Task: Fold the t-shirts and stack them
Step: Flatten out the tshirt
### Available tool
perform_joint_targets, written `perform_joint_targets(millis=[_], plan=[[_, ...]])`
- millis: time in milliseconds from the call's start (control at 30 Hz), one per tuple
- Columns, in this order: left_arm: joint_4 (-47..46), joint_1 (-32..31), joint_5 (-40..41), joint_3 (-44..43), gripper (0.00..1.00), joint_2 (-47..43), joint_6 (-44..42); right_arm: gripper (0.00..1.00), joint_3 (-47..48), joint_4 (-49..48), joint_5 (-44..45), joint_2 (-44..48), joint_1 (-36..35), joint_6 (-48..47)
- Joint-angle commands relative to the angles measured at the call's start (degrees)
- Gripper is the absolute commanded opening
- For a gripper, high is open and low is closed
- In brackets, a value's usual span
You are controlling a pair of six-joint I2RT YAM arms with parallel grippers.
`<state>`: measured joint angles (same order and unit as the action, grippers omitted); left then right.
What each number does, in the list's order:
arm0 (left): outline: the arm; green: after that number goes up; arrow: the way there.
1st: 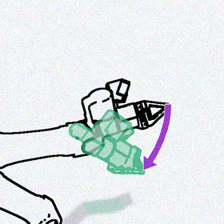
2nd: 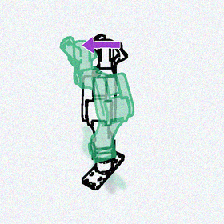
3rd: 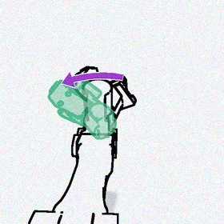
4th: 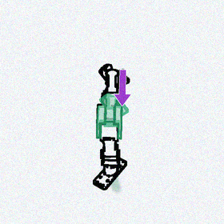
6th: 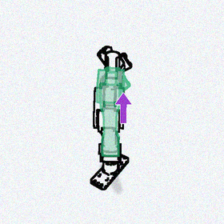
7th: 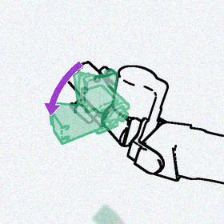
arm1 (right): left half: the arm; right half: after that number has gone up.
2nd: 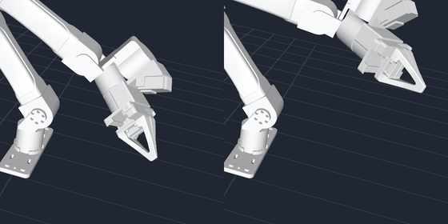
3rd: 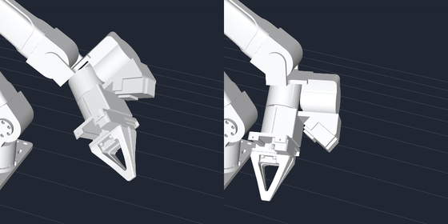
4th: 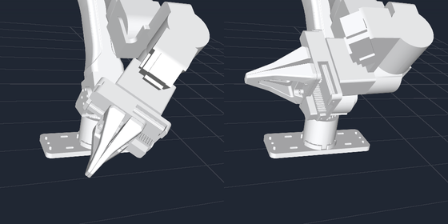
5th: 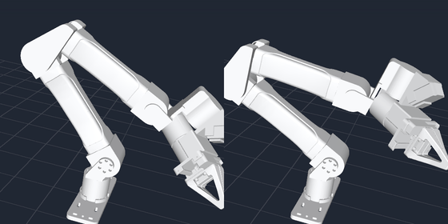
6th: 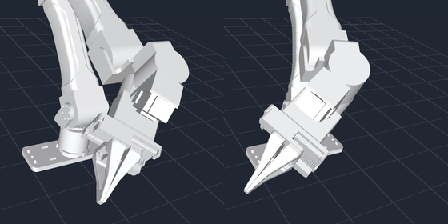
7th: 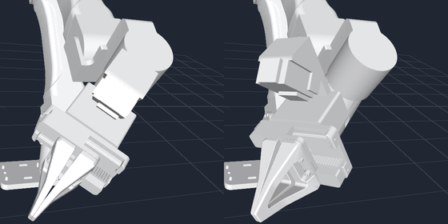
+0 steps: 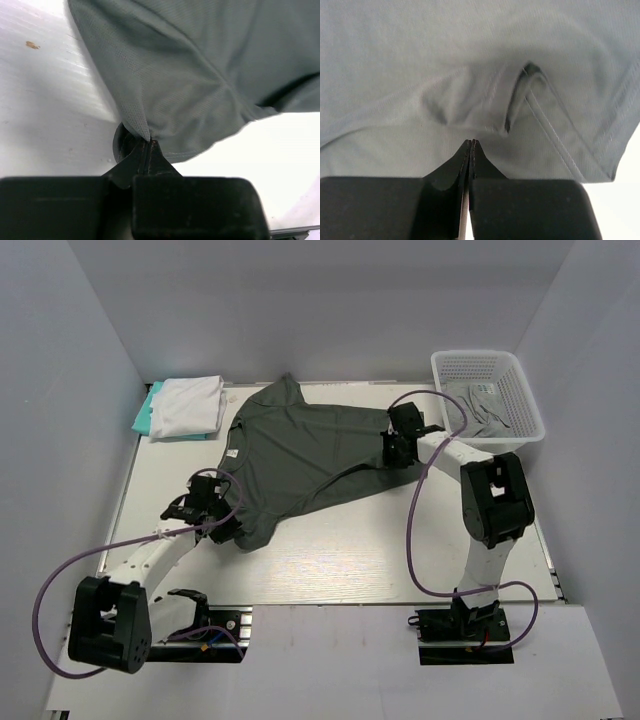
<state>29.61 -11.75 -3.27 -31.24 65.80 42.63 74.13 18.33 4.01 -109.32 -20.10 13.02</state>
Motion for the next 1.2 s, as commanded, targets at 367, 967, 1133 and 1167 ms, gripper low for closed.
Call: perform_joint_targets(millis=[367,967,1133,1167], plan=[[21.36,-0.12,1.07,-11.29,0.0,-7.44,1.49,0.0,-6.62,31.06,4.5,21.67,0.06,11.06],[15.48,-0.12,-0.42,-5.93,0.0,-6.12,2.63,0.88,-6.99,-0.83,-0.58,13.09,0.24,5.0],[15.48,-0.12,0.63,-5.93,0.0,-4.89,3.16,0.9,-1.63,-2.68,-1.46,4.92,-0.03,3.68],[14.96,-0.12,0.63,-5.41,0.0,-4.2,3.16,0.9,-1.27,-2.94,-1.64,3.95,-0.12,3.42]])
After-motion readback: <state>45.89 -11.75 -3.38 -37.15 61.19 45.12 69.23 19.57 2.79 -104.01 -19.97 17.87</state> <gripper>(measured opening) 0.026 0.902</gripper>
